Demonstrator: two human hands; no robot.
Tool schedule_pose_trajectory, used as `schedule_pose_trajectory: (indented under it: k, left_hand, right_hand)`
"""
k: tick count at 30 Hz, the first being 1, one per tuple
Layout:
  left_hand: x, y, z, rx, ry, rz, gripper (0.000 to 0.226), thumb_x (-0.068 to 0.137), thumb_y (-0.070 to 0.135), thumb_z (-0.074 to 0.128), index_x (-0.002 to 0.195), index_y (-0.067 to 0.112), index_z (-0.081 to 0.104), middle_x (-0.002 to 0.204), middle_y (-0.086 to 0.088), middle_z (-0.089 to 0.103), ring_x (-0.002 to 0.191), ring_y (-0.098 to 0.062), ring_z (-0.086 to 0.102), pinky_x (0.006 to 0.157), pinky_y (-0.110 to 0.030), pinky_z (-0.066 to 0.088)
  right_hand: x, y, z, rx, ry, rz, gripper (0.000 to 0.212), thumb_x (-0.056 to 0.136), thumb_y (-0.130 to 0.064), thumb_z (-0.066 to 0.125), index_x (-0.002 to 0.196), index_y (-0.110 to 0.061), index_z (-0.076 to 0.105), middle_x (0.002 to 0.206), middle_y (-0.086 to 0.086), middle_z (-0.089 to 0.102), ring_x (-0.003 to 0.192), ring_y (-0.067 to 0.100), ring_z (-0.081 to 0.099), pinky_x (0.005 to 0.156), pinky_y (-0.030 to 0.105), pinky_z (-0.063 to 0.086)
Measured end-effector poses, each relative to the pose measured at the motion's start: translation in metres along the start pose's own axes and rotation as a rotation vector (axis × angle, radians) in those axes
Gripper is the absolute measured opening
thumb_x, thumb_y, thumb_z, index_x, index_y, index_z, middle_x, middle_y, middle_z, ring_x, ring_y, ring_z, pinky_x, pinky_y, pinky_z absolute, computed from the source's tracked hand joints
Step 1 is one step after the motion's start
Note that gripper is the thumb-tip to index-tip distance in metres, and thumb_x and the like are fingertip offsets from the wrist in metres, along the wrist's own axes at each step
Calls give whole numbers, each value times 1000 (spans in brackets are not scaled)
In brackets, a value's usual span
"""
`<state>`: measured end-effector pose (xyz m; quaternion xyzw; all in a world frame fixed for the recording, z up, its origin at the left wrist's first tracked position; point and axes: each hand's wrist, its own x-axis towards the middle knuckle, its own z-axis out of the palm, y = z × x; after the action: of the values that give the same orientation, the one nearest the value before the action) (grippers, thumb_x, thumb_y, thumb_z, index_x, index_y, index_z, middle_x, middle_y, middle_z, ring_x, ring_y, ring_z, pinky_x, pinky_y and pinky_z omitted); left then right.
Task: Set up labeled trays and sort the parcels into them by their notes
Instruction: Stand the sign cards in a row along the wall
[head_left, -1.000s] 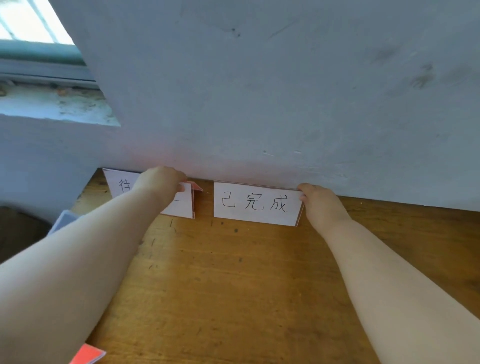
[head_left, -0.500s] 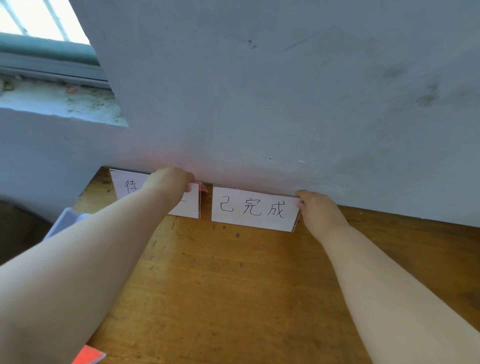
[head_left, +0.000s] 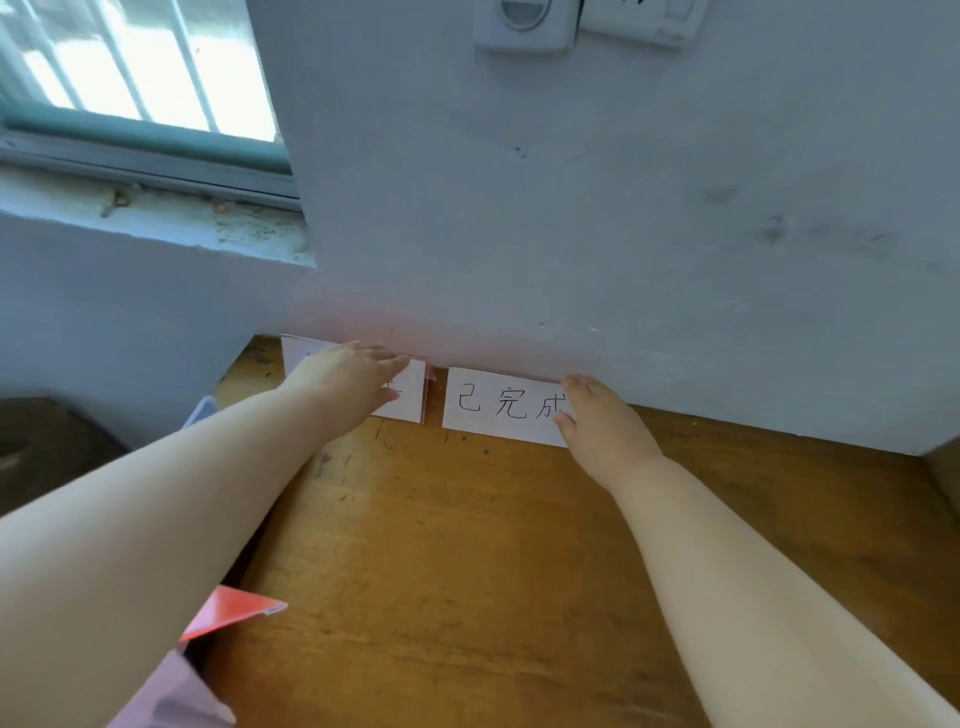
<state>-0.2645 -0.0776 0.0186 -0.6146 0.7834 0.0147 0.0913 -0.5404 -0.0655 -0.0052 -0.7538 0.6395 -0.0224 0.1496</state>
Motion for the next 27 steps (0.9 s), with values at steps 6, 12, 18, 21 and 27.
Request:
schedule_pose_trajectory:
  k: [6,12,18,21,27]
  left_hand:
    - [-68,-24,-25,-69,78,21,55,101,39,38,152,28,20,157,5,24,146,-14,18,113,-37,27]
    - [-130,-82,-29,-143,132,8,52,101,41,36,150,31,24,156,9,28,143,-14,27,109,-40,37]
    - [-187,-136,-8,-157,109,-17,49,101,44,36,148,36,27,154,7,33,138,-20,37,104,-39,41]
    - [-210,-158,9,-159,63,-28,52,100,46,35,149,35,25,155,5,30,139,-20,35,106,-37,39]
    - [-242,-188,52,-161,-47,38,50,99,47,37,147,34,31,151,8,37,135,-18,40,104,-38,42]
  right_hand:
    - [-36,-76,-4,-1,13,-47,52,102,-26,36,150,-12,22,158,5,21,146,19,17,117,34,17]
    - [-65,-187,3,1,50,-159,51,102,-26,39,150,-14,25,157,2,25,145,17,18,116,33,18]
    - [-98,-275,24,2,52,-245,51,102,-28,40,149,-15,26,156,0,27,145,14,20,115,28,19]
    - [-118,-302,33,32,83,-287,49,102,-27,41,148,-15,31,154,0,32,143,13,24,114,23,18]
    - [-147,-320,55,66,-15,-230,44,101,-32,42,143,-17,40,146,1,45,135,16,40,108,28,34]
